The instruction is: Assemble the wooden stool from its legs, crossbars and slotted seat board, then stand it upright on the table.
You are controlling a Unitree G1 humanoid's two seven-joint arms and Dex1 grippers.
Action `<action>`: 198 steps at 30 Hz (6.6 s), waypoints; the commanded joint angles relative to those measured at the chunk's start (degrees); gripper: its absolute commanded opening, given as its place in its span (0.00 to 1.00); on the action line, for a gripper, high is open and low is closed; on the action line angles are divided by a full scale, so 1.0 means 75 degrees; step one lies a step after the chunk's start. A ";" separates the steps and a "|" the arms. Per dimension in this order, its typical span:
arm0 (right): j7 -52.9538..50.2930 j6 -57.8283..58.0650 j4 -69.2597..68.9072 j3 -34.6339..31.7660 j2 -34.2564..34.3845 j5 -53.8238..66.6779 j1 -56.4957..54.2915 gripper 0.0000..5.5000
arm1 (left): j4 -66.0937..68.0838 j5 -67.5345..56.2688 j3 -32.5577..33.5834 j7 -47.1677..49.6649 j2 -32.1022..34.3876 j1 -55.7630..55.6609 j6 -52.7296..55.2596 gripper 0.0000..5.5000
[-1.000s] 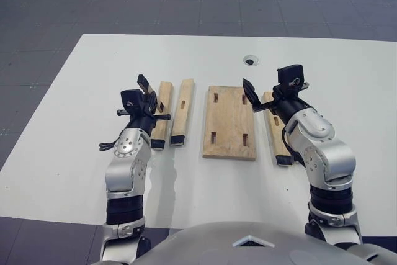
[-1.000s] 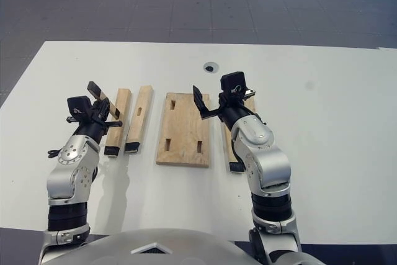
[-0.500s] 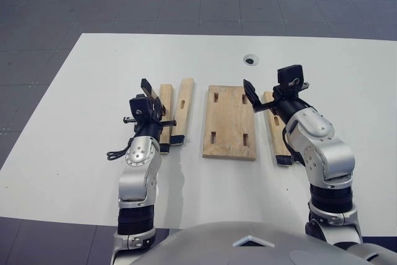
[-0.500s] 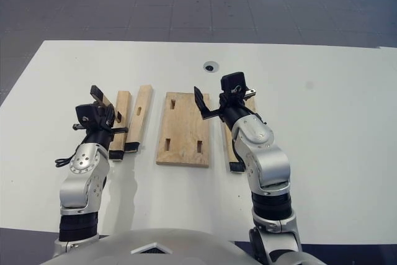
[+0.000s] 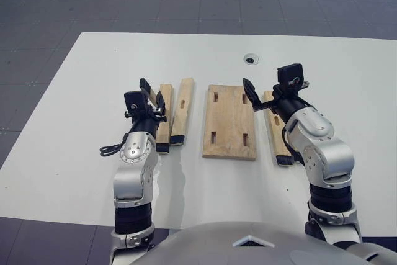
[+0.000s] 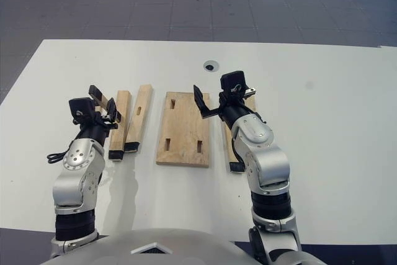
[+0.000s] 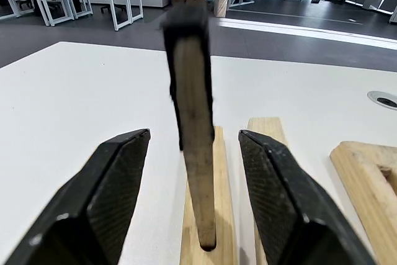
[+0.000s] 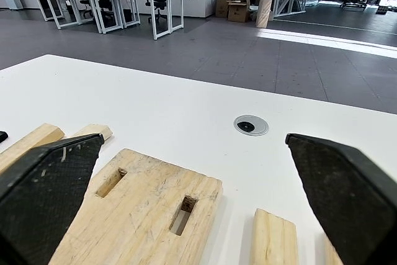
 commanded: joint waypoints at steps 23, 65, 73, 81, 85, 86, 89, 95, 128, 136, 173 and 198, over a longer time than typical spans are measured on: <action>-0.0060 -0.0094 0.0008 0.0220 0.0306 -0.0200 0.0142 1.00 | 0.1190 -0.1092 0.1584 -0.0280 0.0787 -0.4093 0.2958 0.48; -0.0189 0.0007 -0.0348 -0.0051 0.0406 -0.0290 0.0936 1.00 | -0.4742 -0.1452 -0.0088 0.0579 0.1527 0.3603 0.2468 0.76; -0.0091 0.0077 -0.0389 -0.0060 0.0298 -0.0265 0.0943 1.00 | -0.3938 -0.1323 -0.0923 0.0005 0.1592 0.5017 0.2893 0.77; 0.0010 0.0165 -0.0264 -0.0035 0.0248 -0.0217 0.0616 1.00 | -0.2097 -0.1016 -0.0745 -0.0231 0.1541 0.3579 0.2700 0.77; 0.0032 0.0209 -0.0262 -0.0054 0.0240 -0.0220 0.0546 1.00 | -0.1667 -0.0863 -0.0489 -0.0084 0.1289 0.3053 0.2579 0.77; 0.0030 0.0218 -0.0277 -0.0062 0.0240 -0.0220 0.0557 1.00 | -0.1557 -0.0806 -0.0460 -0.0095 0.1278 0.2984 0.2530 0.77; 0.0013 0.0235 -0.0289 -0.0057 0.0263 -0.0227 0.0567 1.00 | -0.1136 -0.0651 -0.0417 -0.0133 0.1251 0.2720 0.2338 0.77; -0.0029 0.0246 -0.0277 -0.0064 0.0320 -0.0223 0.0484 1.00 | -0.0751 -0.0752 -0.0538 -0.0653 0.1291 0.2432 0.2061 0.67; 0.3147 0.4806 0.3539 -0.3852 -0.0107 0.7007 -0.4892 1.00 | -0.0258 -0.9283 0.2078 -0.2171 0.1660 -0.3178 0.3683 0.38; 0.4232 0.5149 0.3134 -0.3074 -0.0752 0.7873 -0.4906 1.00 | -0.0277 -1.0164 0.1408 -0.2342 0.2415 -0.3064 0.3754 0.38; 0.5680 0.5116 0.4041 -0.2565 -0.1694 0.8267 -0.5302 0.38 | -0.0026 -1.0002 0.0525 -0.3162 0.3385 -0.2376 0.3013 0.49; 0.6335 0.3080 0.5621 -0.2690 -0.2647 0.6391 -0.6008 0.37 | -0.0909 -0.1680 -0.6162 -0.3754 0.5761 -0.4213 0.2944 0.74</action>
